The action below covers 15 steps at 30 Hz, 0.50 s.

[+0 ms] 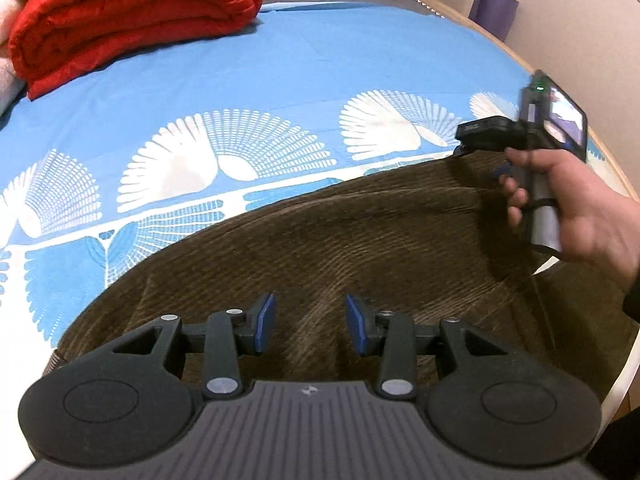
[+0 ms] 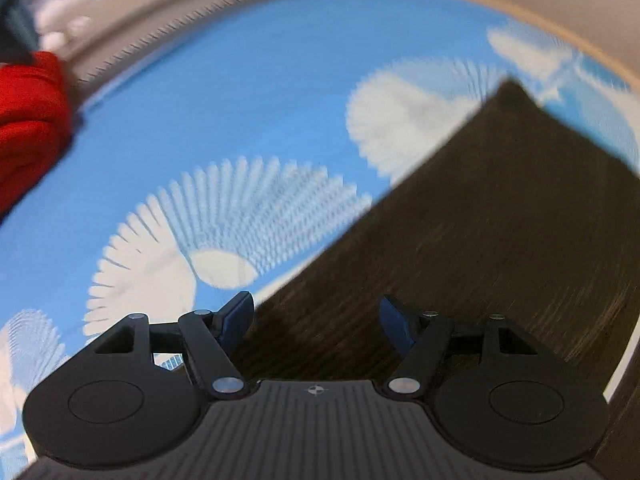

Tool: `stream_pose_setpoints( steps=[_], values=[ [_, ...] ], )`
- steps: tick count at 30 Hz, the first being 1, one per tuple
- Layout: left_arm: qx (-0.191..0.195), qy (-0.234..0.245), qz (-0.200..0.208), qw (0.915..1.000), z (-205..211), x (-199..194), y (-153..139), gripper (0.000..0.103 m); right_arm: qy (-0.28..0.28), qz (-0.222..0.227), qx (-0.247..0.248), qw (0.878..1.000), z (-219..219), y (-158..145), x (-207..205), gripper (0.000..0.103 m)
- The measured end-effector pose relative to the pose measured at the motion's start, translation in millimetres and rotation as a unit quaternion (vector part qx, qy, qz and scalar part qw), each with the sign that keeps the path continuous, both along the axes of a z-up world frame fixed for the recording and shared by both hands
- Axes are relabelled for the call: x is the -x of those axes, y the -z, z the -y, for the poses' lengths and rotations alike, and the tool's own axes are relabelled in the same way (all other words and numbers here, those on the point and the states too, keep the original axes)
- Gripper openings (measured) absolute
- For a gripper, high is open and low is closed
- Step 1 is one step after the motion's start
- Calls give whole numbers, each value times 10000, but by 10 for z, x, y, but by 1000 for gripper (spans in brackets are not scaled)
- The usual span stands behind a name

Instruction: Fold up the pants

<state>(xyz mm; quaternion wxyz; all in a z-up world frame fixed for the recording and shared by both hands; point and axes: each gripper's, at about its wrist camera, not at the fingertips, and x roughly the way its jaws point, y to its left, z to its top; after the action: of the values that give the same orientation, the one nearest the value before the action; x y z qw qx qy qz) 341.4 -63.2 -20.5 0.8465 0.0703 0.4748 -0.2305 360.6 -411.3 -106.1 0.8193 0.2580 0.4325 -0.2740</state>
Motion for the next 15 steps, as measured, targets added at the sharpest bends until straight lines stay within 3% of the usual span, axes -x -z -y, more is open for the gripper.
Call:
stream_pose_setpoints(
  steps=[4, 6, 8, 11, 15],
  values=[
    [-82, -41, 28, 10000, -49, -5, -4, 43, 211, -219, 438, 9986, -220, 82, -149, 74],
    [-115, -49, 51, 9999, -84, -13, -5, 43, 334, -378, 832, 9953, -258, 129, -210, 56],
    [-147, -60, 89, 9998, -117, -6, -13, 43, 483, -422, 1211, 9906, -266, 133, -252, 17],
    [-139, -81, 124, 9998, -216, 27, -43, 43, 747, -394, 1292, 9880, -195, 140, -300, 12],
    [-166, -157, 158, 9996, -367, 39, -75, 43, 981, -284, 1194, 9876, 1, 143, -388, 15]
  ],
)
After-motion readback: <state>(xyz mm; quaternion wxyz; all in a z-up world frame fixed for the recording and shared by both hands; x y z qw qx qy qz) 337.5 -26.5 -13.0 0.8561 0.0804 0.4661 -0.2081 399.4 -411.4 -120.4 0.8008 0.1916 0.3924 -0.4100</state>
